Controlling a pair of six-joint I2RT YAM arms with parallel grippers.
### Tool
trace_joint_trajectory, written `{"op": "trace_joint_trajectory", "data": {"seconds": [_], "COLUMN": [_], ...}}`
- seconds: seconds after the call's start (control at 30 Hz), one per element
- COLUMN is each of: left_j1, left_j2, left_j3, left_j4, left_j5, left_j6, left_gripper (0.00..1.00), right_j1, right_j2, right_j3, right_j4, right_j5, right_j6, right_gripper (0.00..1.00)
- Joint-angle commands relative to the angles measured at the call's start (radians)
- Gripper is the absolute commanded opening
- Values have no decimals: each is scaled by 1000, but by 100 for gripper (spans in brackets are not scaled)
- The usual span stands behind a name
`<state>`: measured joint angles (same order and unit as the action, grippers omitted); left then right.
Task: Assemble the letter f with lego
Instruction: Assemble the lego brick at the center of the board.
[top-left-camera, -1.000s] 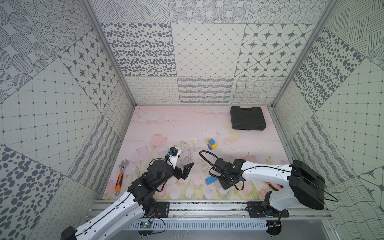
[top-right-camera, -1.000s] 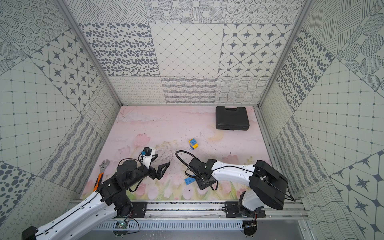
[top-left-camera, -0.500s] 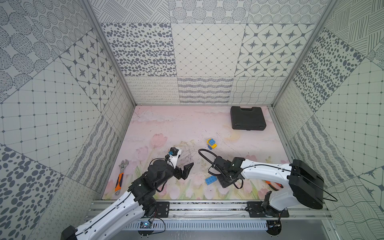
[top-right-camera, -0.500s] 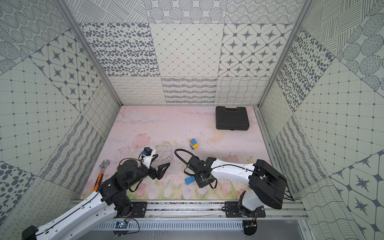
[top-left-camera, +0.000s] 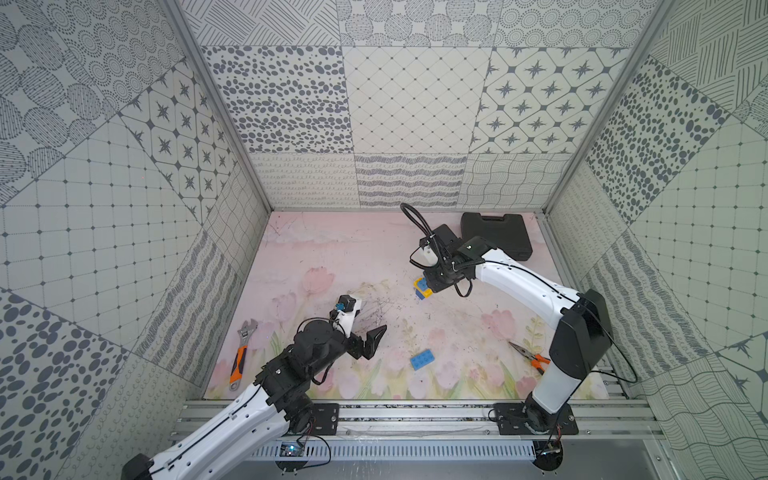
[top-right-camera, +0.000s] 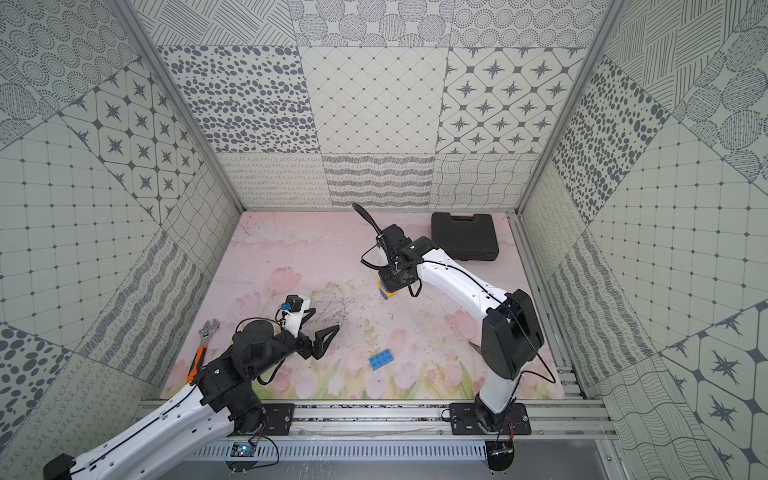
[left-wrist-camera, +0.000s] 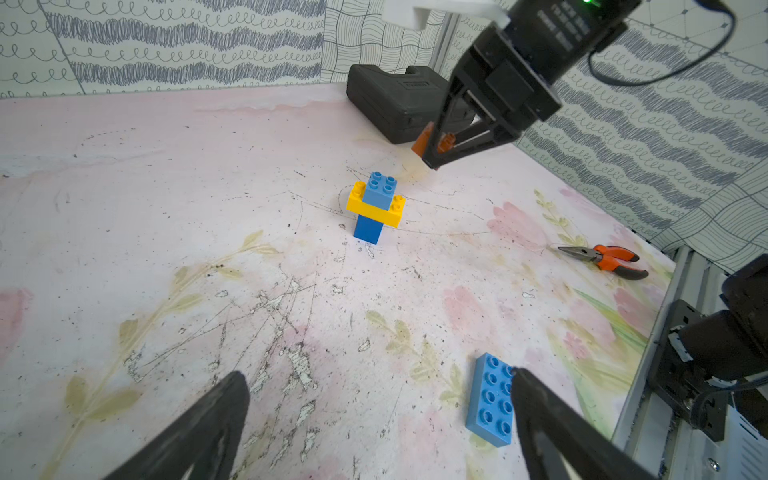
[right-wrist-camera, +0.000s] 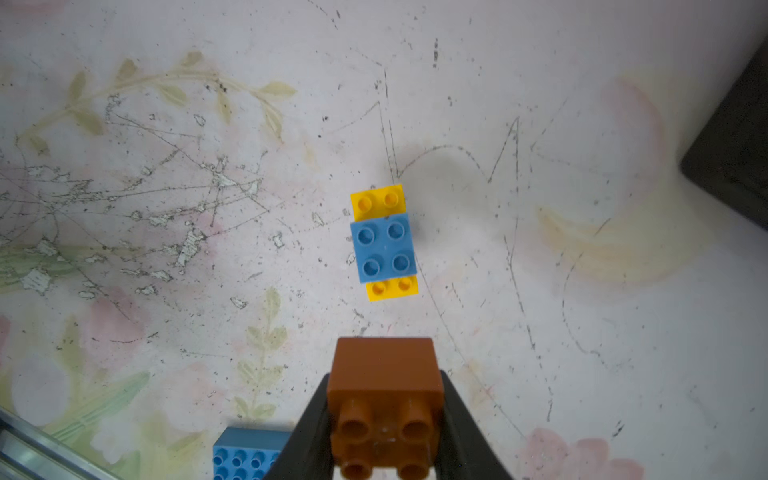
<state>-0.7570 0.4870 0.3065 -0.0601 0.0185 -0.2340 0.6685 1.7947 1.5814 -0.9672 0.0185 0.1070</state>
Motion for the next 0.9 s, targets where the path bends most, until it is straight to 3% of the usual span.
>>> {"op": "trace_joint_trajectory", "data": {"seconds": [0.0,0.27,0.87], "left_j1": [0,1,1], "left_j2": [-7,-11,-10], "left_j3": [-3,-7,-13], "left_j4": [2,6,8], "left_j5": [-8,-14,-20], "left_j6": [-1,-2,-5], "left_gripper": [99,99,99], "right_j1": [-6,-12,-15], "right_j2": [84,175,243], "right_j3": [95,216,242], "right_j4": [-76,-135,-153], "right_j5": [-34,-18,6], "right_j6": [-123,-194,-228], "right_gripper": [35,35,35]}}
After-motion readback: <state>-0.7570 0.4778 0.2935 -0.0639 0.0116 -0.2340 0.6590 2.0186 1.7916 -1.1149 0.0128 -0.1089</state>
